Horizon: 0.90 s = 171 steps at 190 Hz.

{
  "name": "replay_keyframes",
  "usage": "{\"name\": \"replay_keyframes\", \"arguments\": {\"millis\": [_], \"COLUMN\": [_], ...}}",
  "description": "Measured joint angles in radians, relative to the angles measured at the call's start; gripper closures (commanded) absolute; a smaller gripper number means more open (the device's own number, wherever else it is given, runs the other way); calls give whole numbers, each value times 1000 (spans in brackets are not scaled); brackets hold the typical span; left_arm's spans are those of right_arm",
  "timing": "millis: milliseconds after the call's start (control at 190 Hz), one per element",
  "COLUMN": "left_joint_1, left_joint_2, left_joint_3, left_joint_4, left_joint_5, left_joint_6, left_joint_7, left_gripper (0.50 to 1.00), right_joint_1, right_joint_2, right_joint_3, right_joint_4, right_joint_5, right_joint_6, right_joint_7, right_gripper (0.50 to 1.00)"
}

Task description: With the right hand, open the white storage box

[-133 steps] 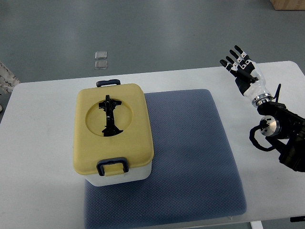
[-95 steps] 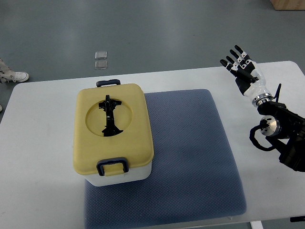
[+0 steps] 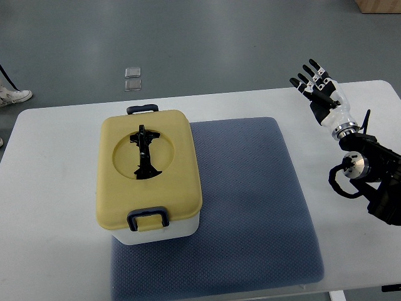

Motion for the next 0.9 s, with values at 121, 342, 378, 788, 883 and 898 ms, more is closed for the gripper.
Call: {"name": "replay_keyframes", "arguments": {"millis": [121, 342, 378, 788, 883, 898], "left_joint_1": [0, 0, 0, 0, 0, 0], "left_joint_2": [0, 0, 0, 0, 0, 0], "left_joint_3": [0, 0, 0, 0, 0, 0], "left_joint_4": [1, 0, 0, 1, 1, 1], "left_joint_5": [0, 0, 0, 0, 0, 0], "left_joint_6": [0, 0, 0, 0, 0, 0], "left_joint_7": [0, 0, 0, 0, 0, 0], "left_gripper": [500, 500, 500, 500, 500, 500], "right_joint_1": [1, 7, 8, 25, 46, 50], "right_joint_2": [5, 14, 15, 4, 1, 1], "right_joint_3": [0, 0, 0, -5, -11, -12], "right_joint_4": [-22, -30, -31, -34, -33, -32], "right_joint_5": [0, 0, 0, -10, -16, -17], "right_joint_6": [0, 0, 0, -1, 4, 5], "right_joint_7": [0, -3, -3, -9, -10, -10], "right_gripper": [570, 570, 570, 570, 570, 570]}}
